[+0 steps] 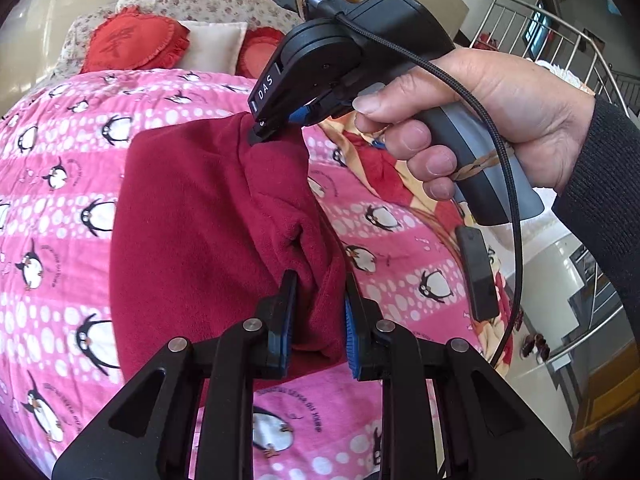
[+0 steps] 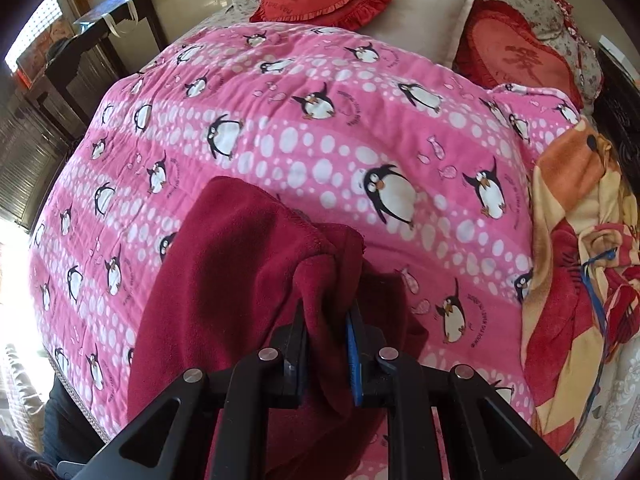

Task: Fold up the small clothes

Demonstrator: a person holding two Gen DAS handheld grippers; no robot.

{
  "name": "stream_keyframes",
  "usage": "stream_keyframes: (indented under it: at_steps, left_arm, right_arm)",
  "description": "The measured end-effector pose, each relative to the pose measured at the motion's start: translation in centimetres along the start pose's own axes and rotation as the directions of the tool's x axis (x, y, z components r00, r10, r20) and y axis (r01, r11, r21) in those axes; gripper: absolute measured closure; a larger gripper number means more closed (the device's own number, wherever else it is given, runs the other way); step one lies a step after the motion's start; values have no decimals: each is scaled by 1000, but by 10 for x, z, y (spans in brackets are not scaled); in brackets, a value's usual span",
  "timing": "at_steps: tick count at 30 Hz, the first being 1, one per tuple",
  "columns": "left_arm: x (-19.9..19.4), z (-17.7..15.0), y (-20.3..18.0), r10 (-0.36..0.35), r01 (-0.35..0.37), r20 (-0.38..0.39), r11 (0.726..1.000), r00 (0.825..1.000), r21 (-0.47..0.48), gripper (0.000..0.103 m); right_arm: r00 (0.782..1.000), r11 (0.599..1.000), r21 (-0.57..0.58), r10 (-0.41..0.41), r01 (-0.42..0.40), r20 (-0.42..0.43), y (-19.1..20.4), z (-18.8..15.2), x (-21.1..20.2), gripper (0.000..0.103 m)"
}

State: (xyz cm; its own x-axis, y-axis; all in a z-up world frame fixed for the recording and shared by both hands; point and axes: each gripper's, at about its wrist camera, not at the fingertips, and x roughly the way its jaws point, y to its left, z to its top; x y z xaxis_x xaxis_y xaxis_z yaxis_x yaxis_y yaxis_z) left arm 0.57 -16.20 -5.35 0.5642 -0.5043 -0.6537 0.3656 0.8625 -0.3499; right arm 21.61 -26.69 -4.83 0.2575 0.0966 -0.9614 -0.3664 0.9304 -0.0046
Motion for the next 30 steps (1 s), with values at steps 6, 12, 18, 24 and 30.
stream_keyframes:
  at_steps: [6, 12, 18, 24, 30]
  left_arm:
    - [20, -6, -12, -5, 5, -41, 1000, 999, 2, 83]
    - [34, -17, -10, -29, 28, -110, 1000, 994, -8, 78]
    - [-1, -18, -6, -98, 98, -110, 995, 989, -1, 78]
    - [-48, -11, 39, 38, -38, 4, 999, 999, 13, 78]
    - [-27, -24, 67, 73, -74, -45, 997, 996, -27, 78]
  right_arm:
    - [999, 1000, -4, -29, 29, -17, -14, -12, 7, 88]
    - [1000, 1000, 13, -27, 27, -5, -25, -27, 31, 72]
    - [995, 994, 112, -14, 2, 99, -44, -47, 34, 50]
    - [955, 989, 126, 33, -73, 294, -45, -73, -21, 50]
    - [893, 924, -329, 305, -194, 330, 31, -125, -75, 52]
